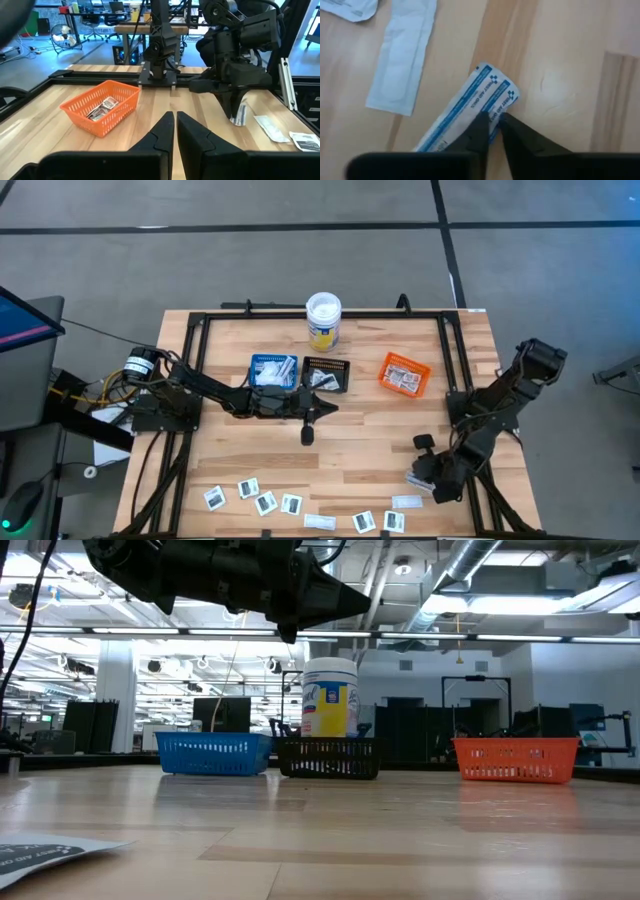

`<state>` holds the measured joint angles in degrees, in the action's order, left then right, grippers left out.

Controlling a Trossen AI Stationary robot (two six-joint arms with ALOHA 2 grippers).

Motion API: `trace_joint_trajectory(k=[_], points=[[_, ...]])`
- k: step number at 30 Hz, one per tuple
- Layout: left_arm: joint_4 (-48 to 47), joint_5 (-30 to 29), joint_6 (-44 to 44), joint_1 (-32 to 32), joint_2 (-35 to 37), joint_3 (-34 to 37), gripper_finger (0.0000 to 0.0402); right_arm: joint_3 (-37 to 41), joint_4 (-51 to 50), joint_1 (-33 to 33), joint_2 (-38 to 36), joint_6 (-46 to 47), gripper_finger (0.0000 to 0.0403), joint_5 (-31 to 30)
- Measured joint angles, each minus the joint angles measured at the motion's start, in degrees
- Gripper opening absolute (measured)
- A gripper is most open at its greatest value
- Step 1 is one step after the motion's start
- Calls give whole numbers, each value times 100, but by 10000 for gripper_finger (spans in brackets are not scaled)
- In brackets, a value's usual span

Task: Pick & Place First Aid Supplies
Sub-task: Put the blue bandage into the blue bin

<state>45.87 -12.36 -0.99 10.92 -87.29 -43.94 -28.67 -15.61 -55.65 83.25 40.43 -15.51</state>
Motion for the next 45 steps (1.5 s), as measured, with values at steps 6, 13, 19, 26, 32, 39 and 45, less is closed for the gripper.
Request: trace_joint_trajectory(k=[6, 13, 19, 26, 32, 39, 45], points=[[-2, 11, -2, 0, 0, 0, 21, 15, -28, 120, -110, -42, 10, -402], [-5, 56, 52, 4, 0, -2, 21, 35, -148, 449, -625, -731, 2, -1306], [-49, 409, 569, 0, -51, -5, 27, 37, 15, 1203, -864, -1988, 2, -3250], [60, 310, 587, -112, -546, -4, 82, 31, 2163, 2382, -511, -4677, 2, -4002], [405, -231, 619, -204, -1023, -4, 138, 26, 3737, 3019, -64, -5584, 1, -3999], [741, -506, 561, -232, -1104, -47, 175, 20, 4398, 3540, 589, -6055, 1, -3980], [732, -544, 585, -432, -1104, -74, 178, -153, 4784, 3661, 968, -6455, 1, -3853]])
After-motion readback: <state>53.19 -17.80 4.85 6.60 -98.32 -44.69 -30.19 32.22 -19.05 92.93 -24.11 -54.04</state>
